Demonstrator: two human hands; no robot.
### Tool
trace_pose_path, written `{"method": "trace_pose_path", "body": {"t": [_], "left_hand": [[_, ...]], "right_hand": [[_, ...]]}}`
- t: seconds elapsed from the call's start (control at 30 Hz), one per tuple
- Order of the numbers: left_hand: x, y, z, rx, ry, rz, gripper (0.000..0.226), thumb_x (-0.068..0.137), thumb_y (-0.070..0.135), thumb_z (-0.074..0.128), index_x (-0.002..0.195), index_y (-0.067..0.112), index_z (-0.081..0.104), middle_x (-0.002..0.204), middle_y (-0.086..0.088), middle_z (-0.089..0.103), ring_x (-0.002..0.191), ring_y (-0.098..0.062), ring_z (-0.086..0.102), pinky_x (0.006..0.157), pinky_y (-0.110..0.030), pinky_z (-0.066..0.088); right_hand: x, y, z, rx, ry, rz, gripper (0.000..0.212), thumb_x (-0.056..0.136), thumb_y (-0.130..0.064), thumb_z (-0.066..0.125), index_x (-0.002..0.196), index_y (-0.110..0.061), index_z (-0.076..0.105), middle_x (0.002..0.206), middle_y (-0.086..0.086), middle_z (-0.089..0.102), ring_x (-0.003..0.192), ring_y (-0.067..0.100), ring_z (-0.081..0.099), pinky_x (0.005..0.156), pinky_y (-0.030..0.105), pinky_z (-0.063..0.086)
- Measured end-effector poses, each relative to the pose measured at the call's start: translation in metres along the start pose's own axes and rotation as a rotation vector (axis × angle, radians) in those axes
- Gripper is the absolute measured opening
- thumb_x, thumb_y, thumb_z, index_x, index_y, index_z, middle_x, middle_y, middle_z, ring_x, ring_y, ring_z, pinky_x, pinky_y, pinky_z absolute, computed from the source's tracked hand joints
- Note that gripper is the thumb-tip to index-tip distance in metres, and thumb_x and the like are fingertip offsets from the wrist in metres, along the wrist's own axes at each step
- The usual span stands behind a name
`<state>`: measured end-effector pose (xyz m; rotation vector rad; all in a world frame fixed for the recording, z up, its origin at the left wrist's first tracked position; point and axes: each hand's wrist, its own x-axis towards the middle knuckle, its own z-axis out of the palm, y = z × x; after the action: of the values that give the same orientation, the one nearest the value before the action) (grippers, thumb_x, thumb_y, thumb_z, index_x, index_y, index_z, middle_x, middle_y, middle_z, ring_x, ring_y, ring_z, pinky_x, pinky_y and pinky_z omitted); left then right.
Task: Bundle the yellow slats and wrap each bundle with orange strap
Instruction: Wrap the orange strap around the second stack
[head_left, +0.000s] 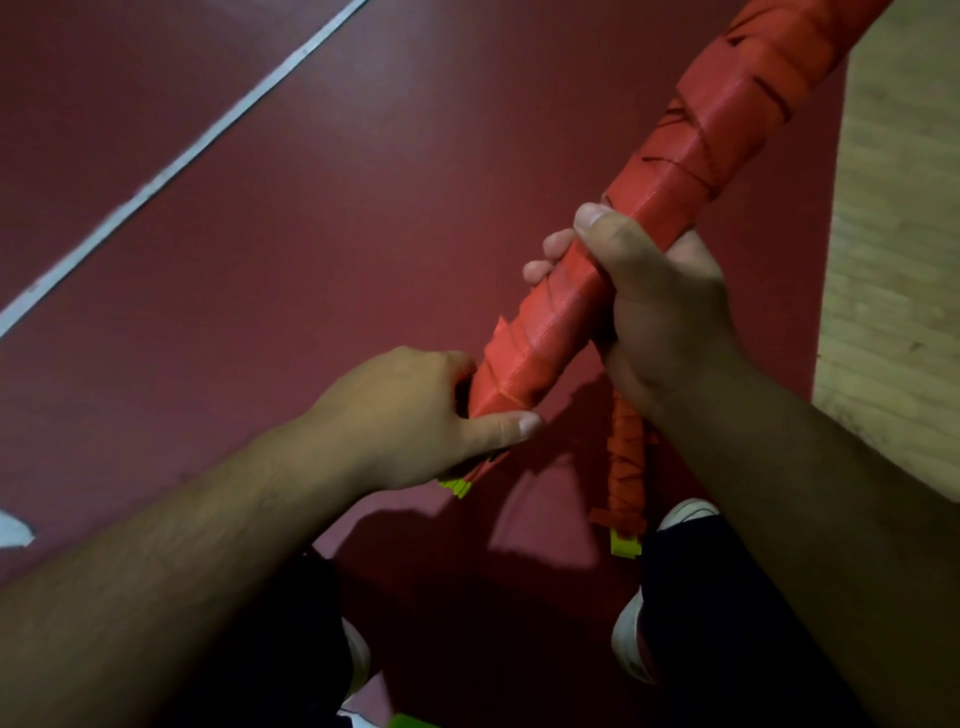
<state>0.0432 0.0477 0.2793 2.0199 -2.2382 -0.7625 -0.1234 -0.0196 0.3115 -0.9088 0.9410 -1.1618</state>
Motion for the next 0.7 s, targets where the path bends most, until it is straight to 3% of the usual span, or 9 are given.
{"method": "trace_pose_path", "body": {"t": [0.3, 0.53, 0.7], "left_hand": [[-0.0003, -0.0025, 0.0047, -0.058, -0.006, -0.004, 0.06, 0.073, 0.087, 0.036, 0.091, 0.033, 0.054, 0.073, 0.009, 0.07, 0.069, -0.014, 0.065, 0.069, -0.039, 0.056], [-0.0003, 0.0013, 0.0019, -0.051, 0.037, -0.008, 0.045, 0.083, 0.074, 0.044, 0.084, 0.03, 0.054, 0.069, 0.009, 0.068, 0.066, -0.011, 0.062, 0.063, -0.035, 0.052], [-0.0011, 0.0001, 0.0008, -0.033, 0.039, -0.015, 0.057, 0.075, 0.084, 0.038, 0.084, 0.031, 0.057, 0.067, 0.009, 0.067, 0.063, -0.011, 0.062, 0.061, -0.035, 0.053]], "right_hand": [[0.0, 0.003, 0.0005, -0.019, -0.007, 0.0, 0.038, 0.08, -0.02, 0.065, 0.112, -0.008, 0.048, 0.085, 0.011, 0.065, 0.077, 0.028, 0.07, 0.066, 0.042, 0.056], [0.0019, 0.0014, 0.0015, -0.018, -0.001, -0.028, 0.041, 0.08, -0.019, 0.065, 0.114, -0.006, 0.046, 0.086, 0.013, 0.064, 0.077, 0.03, 0.069, 0.065, 0.042, 0.056], [0.0015, 0.0018, -0.0009, -0.039, 0.004, -0.027, 0.039, 0.08, -0.02, 0.065, 0.113, -0.007, 0.048, 0.086, 0.011, 0.065, 0.077, 0.029, 0.07, 0.067, 0.043, 0.057]]}}
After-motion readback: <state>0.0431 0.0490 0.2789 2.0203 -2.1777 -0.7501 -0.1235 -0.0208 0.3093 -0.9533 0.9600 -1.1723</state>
